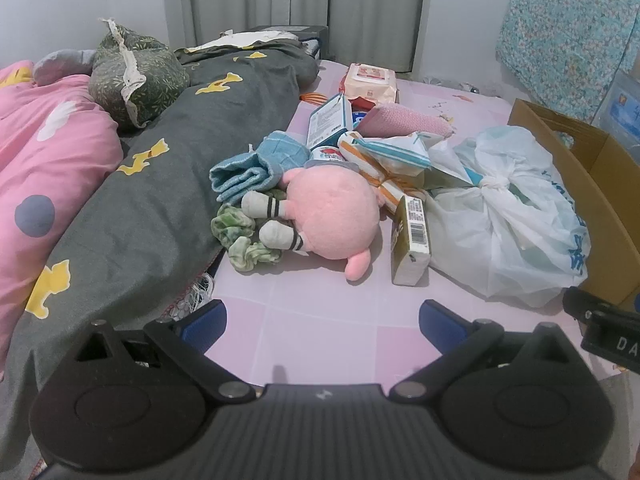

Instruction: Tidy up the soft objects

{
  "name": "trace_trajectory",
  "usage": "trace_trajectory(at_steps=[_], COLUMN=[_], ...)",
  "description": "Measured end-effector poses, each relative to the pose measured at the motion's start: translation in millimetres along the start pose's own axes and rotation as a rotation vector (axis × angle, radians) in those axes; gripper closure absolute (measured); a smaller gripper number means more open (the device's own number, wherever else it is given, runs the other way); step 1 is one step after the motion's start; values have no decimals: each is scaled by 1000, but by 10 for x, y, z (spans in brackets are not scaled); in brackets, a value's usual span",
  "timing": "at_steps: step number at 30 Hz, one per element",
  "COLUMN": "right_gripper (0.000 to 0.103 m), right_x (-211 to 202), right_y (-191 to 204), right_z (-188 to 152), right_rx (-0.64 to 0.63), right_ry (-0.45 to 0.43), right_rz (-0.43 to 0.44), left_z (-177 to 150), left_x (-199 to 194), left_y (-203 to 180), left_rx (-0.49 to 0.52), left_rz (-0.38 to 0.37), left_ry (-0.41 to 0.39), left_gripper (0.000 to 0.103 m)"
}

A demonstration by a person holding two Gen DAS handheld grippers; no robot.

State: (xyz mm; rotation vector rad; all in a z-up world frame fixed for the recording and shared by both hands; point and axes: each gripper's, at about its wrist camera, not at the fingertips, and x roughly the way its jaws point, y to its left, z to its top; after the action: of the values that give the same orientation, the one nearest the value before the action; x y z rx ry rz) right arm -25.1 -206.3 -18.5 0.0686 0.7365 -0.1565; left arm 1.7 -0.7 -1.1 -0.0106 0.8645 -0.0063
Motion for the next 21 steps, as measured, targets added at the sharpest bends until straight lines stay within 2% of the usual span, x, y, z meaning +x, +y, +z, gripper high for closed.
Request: trace_trajectory(at_steps=[21], right_gripper=[1], right_x=[18], right_y=[-8], right_z=[-1], right_rx=[2], right_ry=[3], right_rz=[4], left_z=[0], left_x=[2], left_y=[-4], left_rx=[0], left_rz=[0], left_ry=[0], left_gripper=[0])
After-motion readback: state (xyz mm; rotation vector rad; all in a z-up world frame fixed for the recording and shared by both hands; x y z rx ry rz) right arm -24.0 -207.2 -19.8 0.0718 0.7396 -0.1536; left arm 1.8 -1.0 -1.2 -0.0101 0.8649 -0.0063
